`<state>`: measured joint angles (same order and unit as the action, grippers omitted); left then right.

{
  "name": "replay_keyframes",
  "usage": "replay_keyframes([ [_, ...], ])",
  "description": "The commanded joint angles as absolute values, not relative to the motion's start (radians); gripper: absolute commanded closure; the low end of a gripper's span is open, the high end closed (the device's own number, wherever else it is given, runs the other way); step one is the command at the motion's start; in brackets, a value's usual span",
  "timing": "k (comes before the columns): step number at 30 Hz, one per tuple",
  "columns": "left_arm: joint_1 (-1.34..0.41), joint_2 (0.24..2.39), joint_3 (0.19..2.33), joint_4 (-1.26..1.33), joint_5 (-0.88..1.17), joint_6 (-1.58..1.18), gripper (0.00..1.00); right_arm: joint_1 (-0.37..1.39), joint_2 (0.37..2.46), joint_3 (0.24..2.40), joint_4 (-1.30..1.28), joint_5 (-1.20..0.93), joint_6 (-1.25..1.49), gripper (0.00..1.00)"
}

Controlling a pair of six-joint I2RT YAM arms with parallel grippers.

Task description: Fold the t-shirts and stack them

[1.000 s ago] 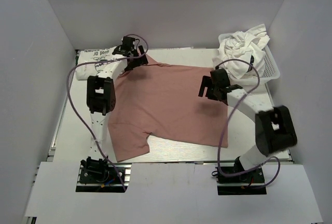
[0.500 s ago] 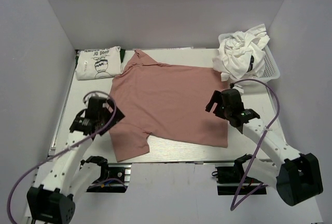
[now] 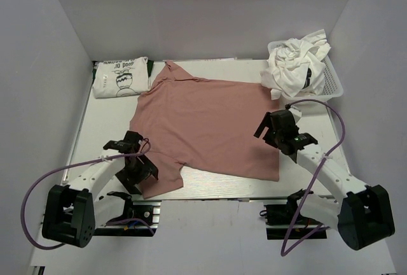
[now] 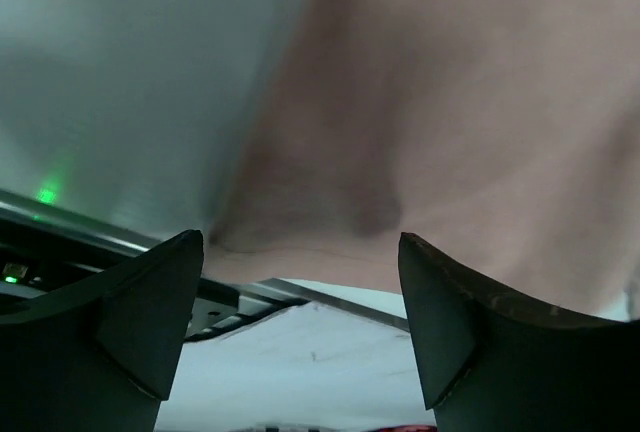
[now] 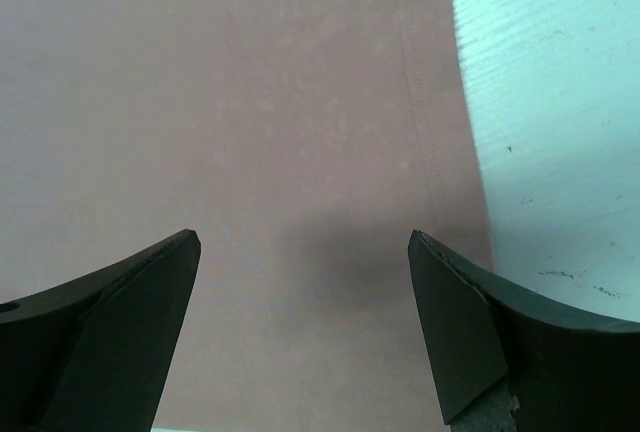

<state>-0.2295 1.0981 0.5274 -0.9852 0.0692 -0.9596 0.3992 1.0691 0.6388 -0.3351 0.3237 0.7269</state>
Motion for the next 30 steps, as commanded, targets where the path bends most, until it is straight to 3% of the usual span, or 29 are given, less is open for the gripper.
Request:
replay_keyframes([
  [1,-0.242,1.110,0.505,-1.012,0.091,-1.025,0.12,0.396,1.113,0.644,-0.324,0.336,0.738,0.10],
  [6,-0.253,1.160,0.494,-0.996,0.069,-1.034,0.18,0.393,1.167,0.644,-0.307,0.322,0.741,0.10],
  [8,-0.265,1.195,0.454,-0.944,0.069,-1.034,0.30,0.390,1.175,0.643,-0.311,0.324,0.745,0.10],
  [9,-0.274,1.210,0.445,-0.925,0.069,-1.043,0.39,0.391,1.174,0.644,-0.316,0.324,0.755,0.10],
  [10,-0.275,1.224,0.445,-0.895,0.080,-1.043,0.56,0.388,1.163,0.644,-0.322,0.327,0.759,0.10],
  [12,-0.284,1.264,0.472,-0.903,0.052,-1.043,0.81,0.390,1.146,0.637,-0.354,0.318,0.772,0.10],
  [13,-0.284,1.264,0.500,-0.922,0.026,-1.043,1.00,0.391,1.116,0.624,-0.374,0.305,0.776,0.10],
  [23,-0.293,1.073,0.497,-0.922,0.089,-0.994,1.00,0.390,0.862,0.531,-0.684,0.158,0.821,0.10],
  [30,-0.293,1.025,0.497,-0.902,0.143,-0.925,1.00,0.391,0.884,0.425,-0.700,0.052,0.880,0.11],
])
